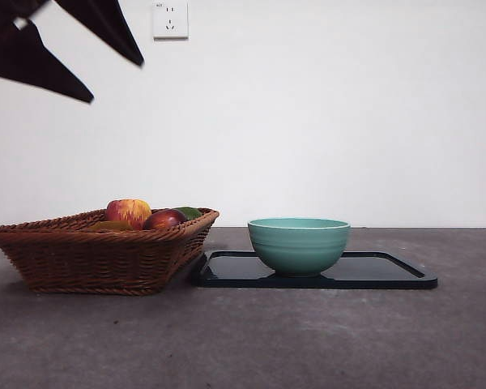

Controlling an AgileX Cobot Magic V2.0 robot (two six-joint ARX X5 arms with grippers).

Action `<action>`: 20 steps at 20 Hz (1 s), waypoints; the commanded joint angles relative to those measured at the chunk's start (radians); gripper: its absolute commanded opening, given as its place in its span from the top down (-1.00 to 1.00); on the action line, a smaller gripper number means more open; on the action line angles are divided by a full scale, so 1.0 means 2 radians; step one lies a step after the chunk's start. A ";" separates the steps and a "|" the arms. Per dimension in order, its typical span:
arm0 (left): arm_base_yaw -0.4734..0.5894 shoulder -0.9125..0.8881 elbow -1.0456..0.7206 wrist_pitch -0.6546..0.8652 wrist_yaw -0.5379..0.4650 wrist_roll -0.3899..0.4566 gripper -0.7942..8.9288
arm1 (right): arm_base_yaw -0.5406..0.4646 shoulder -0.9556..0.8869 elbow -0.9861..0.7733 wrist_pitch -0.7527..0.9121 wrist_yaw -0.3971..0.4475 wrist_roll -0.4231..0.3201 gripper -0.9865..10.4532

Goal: Pick up the wifruite, put it on the bowl, pick up the plate, put it on desk

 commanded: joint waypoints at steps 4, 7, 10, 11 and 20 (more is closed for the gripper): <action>-0.003 -0.059 0.004 -0.081 0.071 0.047 0.07 | 0.002 0.001 0.008 0.005 0.001 0.001 0.48; -0.003 -0.078 0.004 -0.138 0.100 0.087 0.07 | 0.002 0.001 0.008 0.005 0.001 0.001 0.48; -0.003 -0.080 0.004 -0.170 0.109 0.115 0.07 | 0.002 0.001 0.008 0.005 0.001 0.002 0.48; -0.003 -0.080 0.004 -0.171 0.109 0.115 0.07 | 0.002 0.001 0.008 0.005 0.001 0.006 0.48; -0.003 -0.080 0.004 -0.170 0.109 0.115 0.07 | 0.002 0.001 0.008 0.005 0.001 0.014 0.48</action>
